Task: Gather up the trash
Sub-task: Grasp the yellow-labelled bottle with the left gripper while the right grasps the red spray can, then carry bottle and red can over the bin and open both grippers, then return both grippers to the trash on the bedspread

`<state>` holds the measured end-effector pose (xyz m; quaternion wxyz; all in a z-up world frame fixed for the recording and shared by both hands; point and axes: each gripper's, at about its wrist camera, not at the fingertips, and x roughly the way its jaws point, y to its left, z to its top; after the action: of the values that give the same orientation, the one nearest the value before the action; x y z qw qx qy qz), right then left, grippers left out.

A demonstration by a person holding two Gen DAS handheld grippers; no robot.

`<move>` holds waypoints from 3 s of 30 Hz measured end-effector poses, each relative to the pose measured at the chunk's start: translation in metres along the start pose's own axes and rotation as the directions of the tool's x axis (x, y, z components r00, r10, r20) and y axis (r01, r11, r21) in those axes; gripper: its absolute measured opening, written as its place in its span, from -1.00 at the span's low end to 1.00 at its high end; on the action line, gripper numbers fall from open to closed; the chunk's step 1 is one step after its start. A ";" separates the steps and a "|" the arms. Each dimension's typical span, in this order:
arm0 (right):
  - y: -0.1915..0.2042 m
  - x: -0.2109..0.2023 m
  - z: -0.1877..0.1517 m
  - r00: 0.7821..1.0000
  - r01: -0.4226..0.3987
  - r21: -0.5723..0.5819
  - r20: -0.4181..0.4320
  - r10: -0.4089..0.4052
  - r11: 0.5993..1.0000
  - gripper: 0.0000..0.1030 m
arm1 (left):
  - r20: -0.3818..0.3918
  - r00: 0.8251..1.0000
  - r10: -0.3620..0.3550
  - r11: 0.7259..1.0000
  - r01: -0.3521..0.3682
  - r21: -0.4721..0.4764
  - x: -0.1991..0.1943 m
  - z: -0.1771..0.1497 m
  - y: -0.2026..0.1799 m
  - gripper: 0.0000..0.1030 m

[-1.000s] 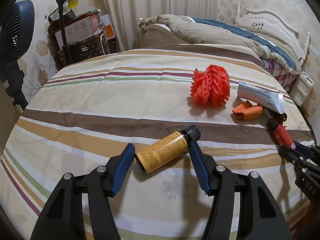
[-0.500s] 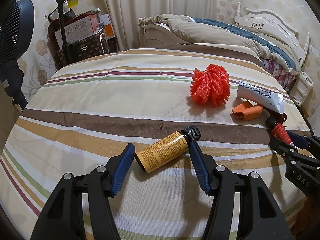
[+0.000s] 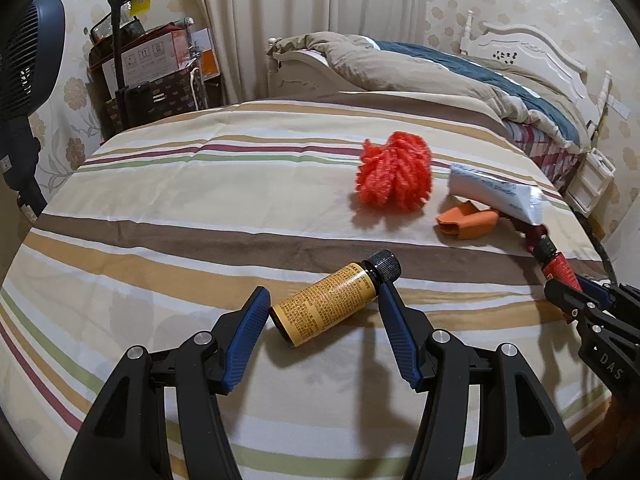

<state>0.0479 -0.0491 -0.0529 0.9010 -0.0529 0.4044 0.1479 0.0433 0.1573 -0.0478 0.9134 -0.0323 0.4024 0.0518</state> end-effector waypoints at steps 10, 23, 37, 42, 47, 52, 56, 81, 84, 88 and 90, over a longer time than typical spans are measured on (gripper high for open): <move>-0.034 -0.032 -0.007 0.997 0.037 0.075 0.063 -0.042 0.996 -0.55 | 0.044 0.996 -0.071 0.996 0.068 0.063 -0.021 0.003 -0.040 0.12; -0.097 -0.060 -0.013 0.980 0.132 0.179 0.123 -0.155 0.975 -0.55 | 0.101 0.977 -0.189 0.969 0.169 0.179 -0.036 0.017 -0.122 0.12; -0.177 -0.070 -0.019 0.954 0.227 0.299 0.125 -0.274 0.927 -0.55 | 0.085 0.952 -0.293 0.917 0.255 0.305 -0.019 0.032 -0.219 0.12; -0.202 -0.063 -0.020 0.950 0.244 0.329 0.107 -0.293 0.912 -0.55 | 0.068 0.950 -0.306 0.903 0.267 0.335 -0.006 0.039 -0.251 0.12; -0.227 -0.054 -0.020 0.947 0.256 0.363 0.090 -0.307 0.896 -0.55 | 0.061 0.948 -0.313 0.893 0.271 0.360 0.007 0.046 -0.277 0.13; -0.250 -0.046 -0.019 0.942 0.270 0.391 0.080 -0.325 0.880 -0.55 | 0.056 0.949 -0.311 0.888 0.268 0.374 0.019 0.051 -0.301 0.13; -0.265 -0.038 -0.020 0.941 0.278 0.413 0.064 -0.332 0.868 -0.55 | 0.055 0.951 -0.305 0.883 0.262 0.389 0.028 0.053 -0.318 0.13; -0.298 -0.023 -0.023 0.928 0.308 0.471 0.045 -0.371 0.827 -0.19 | 0.008 0.960 -0.280 0.888 0.256 0.383 0.052 0.055 -0.340 0.53; -0.297 -0.027 -0.024 0.920 0.320 0.475 0.050 -0.388 0.820 0.00 | 0.013 0.963 -0.267 0.893 0.243 0.378 0.050 0.055 -0.334 0.56; -0.295 -0.034 -0.025 0.915 0.329 0.477 0.052 -0.400 0.815 0.16 | 0.018 0.967 -0.255 0.903 0.231 0.361 0.044 0.057 -0.323 0.60; -0.290 -0.036 -0.026 0.916 0.328 0.471 0.055 -0.398 0.819 0.18 | 0.024 0.968 -0.250 0.908 0.226 0.354 0.039 0.057 -0.315 0.61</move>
<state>0.0961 -0.3386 -0.0502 0.9276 0.0931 0.3407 -0.1214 0.1492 -0.1472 -0.0330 0.9174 0.0830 0.3665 -0.1308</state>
